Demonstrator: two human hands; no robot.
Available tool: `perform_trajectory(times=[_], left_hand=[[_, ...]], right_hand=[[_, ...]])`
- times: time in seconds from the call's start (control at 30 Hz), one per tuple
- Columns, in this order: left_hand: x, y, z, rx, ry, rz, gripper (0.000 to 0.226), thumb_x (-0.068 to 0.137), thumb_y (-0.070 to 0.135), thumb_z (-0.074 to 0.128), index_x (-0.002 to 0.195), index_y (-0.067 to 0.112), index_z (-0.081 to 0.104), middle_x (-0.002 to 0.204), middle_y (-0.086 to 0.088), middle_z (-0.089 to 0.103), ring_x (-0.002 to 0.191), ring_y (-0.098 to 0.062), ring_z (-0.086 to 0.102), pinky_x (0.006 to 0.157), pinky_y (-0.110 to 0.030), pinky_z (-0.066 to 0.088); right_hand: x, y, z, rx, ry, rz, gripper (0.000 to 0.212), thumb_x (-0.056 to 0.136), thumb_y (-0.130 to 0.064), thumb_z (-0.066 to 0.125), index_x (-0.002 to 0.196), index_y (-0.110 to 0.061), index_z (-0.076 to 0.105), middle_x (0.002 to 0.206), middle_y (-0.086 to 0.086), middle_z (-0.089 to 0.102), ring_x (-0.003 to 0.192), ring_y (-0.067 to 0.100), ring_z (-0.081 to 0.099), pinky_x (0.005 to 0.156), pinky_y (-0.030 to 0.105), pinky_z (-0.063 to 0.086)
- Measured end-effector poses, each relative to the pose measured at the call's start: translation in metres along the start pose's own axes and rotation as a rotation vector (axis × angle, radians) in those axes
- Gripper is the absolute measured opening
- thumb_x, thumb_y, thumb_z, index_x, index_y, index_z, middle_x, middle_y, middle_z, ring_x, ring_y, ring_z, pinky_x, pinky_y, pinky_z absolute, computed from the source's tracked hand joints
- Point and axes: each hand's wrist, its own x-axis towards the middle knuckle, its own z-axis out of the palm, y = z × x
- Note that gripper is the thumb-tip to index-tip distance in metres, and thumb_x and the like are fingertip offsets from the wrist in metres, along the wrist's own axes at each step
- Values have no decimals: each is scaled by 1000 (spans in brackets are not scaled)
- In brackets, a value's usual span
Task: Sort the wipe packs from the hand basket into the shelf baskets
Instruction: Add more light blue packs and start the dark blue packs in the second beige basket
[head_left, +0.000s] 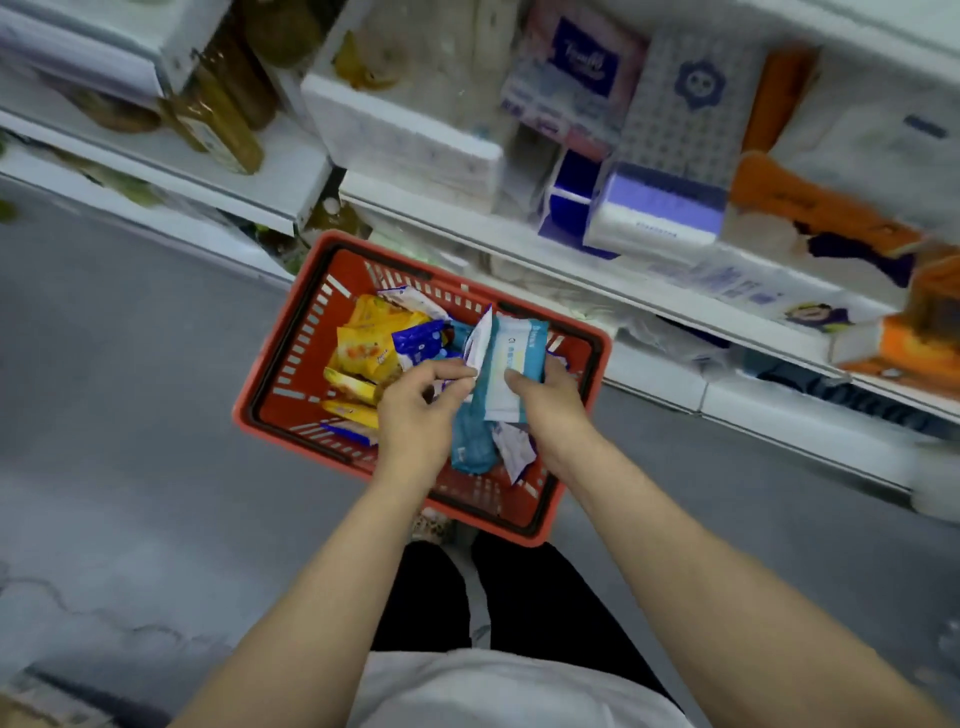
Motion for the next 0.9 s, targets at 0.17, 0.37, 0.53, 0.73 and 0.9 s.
perform_trajectory(times=[0.17, 0.37, 0.53, 0.73, 0.9], left_hand=[[-23, 22, 0, 175, -250, 316, 18, 81, 8, 75, 82, 27, 75, 111, 12, 65, 111, 0, 56, 91, -7, 38], [-41, 42, -4, 192, -479, 473, 26, 80, 27, 77, 104, 36, 71, 121, 19, 63, 125, -2, 49, 103, -18, 37], [-56, 78, 36, -41, -475, 218, 35, 84, 26, 75, 115, 27, 59, 112, 6, 70, 101, -7, 67, 82, -24, 55], [-110, 119, 126, -111, -616, 181, 25, 81, 15, 77, 102, 21, 65, 91, 0, 76, 82, -19, 74, 70, -32, 59], [-174, 161, 225, -187, -670, 229, 23, 81, 14, 77, 98, 20, 63, 83, 4, 76, 74, -12, 73, 56, -21, 55]], right_hand=[[-48, -22, -9, 342, -39, -50, 35, 89, -33, 71, 116, -15, 61, 108, 10, 74, 94, 25, 73, 78, 40, 59], [-96, -23, -33, 485, 13, -147, 35, 87, -4, 69, 121, -6, 60, 109, 16, 73, 91, 27, 71, 76, 36, 59], [-136, -21, -83, 511, 163, -275, 31, 82, -9, 76, 110, -12, 64, 102, 12, 75, 83, 23, 73, 65, 31, 58], [-175, -16, -194, 595, 371, -431, 32, 87, -13, 72, 116, -8, 61, 107, 12, 74, 97, 30, 72, 81, 42, 59], [-211, -10, -322, 634, 463, -588, 27, 88, -4, 68, 113, -13, 63, 112, 11, 73, 101, 29, 70, 79, 37, 57]])
